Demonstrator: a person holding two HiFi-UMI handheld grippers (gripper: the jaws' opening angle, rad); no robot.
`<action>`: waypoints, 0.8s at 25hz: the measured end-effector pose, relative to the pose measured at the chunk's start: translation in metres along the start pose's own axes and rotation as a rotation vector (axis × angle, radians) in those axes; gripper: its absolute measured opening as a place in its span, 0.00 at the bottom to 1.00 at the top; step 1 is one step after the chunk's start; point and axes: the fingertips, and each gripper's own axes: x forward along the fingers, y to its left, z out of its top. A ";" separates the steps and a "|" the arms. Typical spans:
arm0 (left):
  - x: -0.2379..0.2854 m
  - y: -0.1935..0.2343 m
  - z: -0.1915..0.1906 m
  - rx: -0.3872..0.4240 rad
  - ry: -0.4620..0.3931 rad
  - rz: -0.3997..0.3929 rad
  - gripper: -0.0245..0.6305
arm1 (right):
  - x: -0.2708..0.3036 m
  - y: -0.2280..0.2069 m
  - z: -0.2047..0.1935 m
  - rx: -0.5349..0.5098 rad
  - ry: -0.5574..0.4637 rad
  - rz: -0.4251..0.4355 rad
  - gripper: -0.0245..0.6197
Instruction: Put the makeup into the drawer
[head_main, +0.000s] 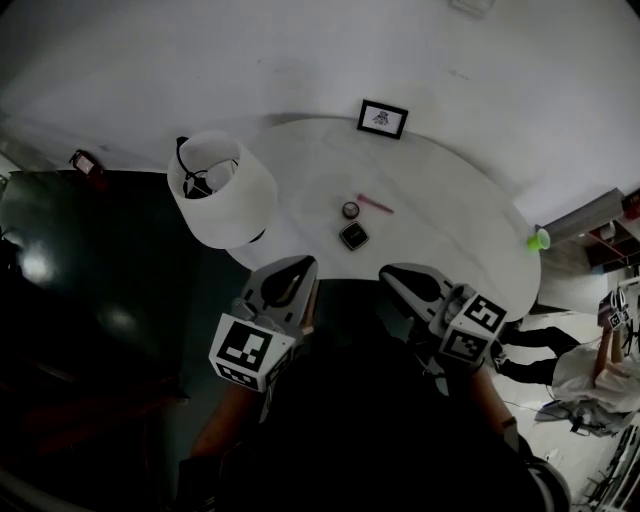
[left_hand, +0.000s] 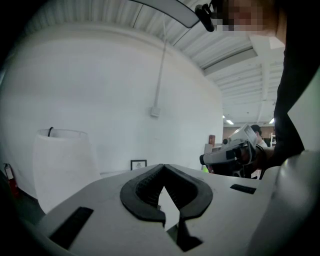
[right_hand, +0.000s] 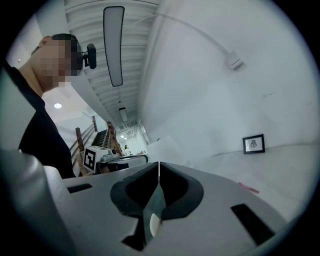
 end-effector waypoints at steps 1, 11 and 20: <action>0.004 0.003 0.000 -0.001 0.000 0.008 0.05 | 0.001 -0.007 -0.001 0.004 0.012 0.002 0.06; 0.067 0.020 -0.024 -0.134 0.052 0.018 0.05 | 0.021 -0.078 -0.016 0.048 0.116 0.029 0.06; 0.136 0.029 -0.071 -0.077 0.240 -0.011 0.06 | 0.024 -0.119 -0.034 0.091 0.167 0.029 0.06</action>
